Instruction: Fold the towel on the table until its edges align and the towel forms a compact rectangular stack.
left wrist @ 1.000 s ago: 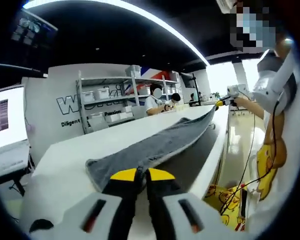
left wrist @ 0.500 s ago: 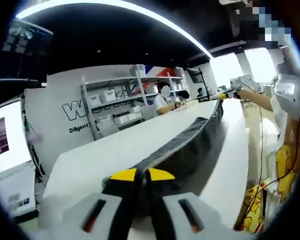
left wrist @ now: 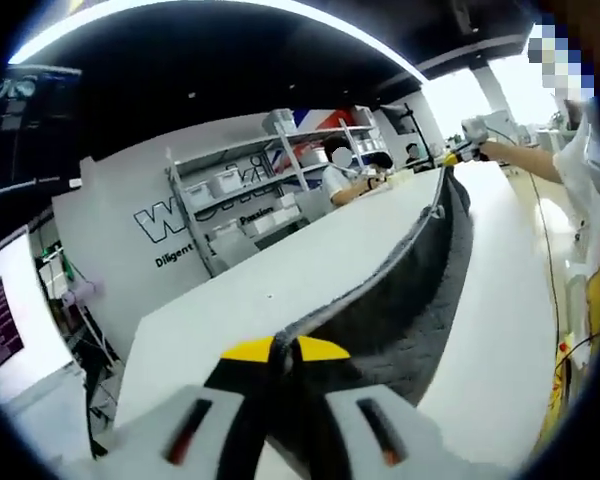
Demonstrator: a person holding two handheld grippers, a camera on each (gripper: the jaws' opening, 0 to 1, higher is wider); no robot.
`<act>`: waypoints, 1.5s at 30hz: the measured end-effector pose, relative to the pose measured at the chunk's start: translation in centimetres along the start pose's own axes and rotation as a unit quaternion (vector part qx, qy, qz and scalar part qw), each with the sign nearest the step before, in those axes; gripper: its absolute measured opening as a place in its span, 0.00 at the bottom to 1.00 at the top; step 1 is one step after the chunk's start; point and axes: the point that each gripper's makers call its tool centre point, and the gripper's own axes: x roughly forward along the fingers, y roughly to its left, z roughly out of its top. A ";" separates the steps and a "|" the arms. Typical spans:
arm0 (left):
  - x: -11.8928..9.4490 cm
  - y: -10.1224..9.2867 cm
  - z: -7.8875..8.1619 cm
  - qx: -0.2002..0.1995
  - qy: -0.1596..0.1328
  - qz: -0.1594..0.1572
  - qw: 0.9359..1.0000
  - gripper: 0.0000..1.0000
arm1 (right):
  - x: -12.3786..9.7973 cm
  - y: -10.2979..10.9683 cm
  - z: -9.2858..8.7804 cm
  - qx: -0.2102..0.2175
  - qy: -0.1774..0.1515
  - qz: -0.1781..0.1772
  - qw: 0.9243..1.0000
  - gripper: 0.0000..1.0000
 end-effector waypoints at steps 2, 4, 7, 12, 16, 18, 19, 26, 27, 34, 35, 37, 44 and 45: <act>0.6 0.4 -0.1 -0.001 0.003 0.001 1.000 0.09 | 0.8 -0.3 -0.1 0.002 0.003 -0.001 1.000 0.01; 1.3 0.7 -0.4 -0.003 0.008 0.003 1.000 0.09 | 1.6 -0.6 -0.2 0.003 0.007 -0.001 1.000 0.01; 2.1 1.2 -0.7 0.000 0.014 0.007 1.000 0.09 | 2.5 -0.8 -0.2 0.005 0.010 -0.001 1.000 0.01; 3.8 1.9 -1.6 0.000 0.031 0.010 0.999 0.09 | 4.1 -1.2 -0.8 0.008 0.025 0.002 1.000 0.01; 5.0 1.6 -3.0 -0.004 0.048 0.005 0.999 0.09 | 5.2 -1.0 -2.0 0.011 0.042 0.006 0.999 0.01; 5.7 1.4 -3.9 -0.002 0.059 0.004 0.998 0.09 | 5.8 -0.9 -2.9 0.010 0.054 0.008 0.998 0.01; 6.0 1.3 -4.2 -0.003 0.064 0.003 0.998 0.09 | 5.9 -0.9 -3.1 0.011 0.057 0.008 0.998 0.01; 7.4 0.7 -5.8 -0.006 0.086 -0.005 0.996 0.09 | 7.4 -0.8 -5.0 0.013 0.082 0.011 0.997 0.01; 7.5 0.7 -5.9 -0.007 0.087 -0.005 0.996 0.09 | 7.6 -0.8 -5.2 0.013 0.085 0.011 0.996 0.01; 8.4 0.6 -7.1 -0.010 0.106 0.000 0.994 0.09 | 8.8 -1.2 -6.6 0.023 0.099 0.003 0.995 0.01; 8.5 0.5 -7.3 -0.010 0.108 0.000 0.994 0.09 | 9.0 -1.2 -6.9 0.023 0.103 0.003 0.994 0.01; 8.7 0.4 -7.5 -0.011 0.111 -0.001 0.994 0.09 | 9.3 -1.1 -7.5 0.022 0.111 0.002 0.994 0.01; 9.3 0.0 -8.7 -0.016 0.124 -0.004 0.992 0.10 | 10.1 -1.0 -9.5 0.025 0.134 0.002 0.991 0.01; 9.3 0.0 -8.9 -0.017 0.126 -0.004 0.992 0.10 | 10.2 -1.0 -9.8 0.025 0.136 0.001 0.990 0.01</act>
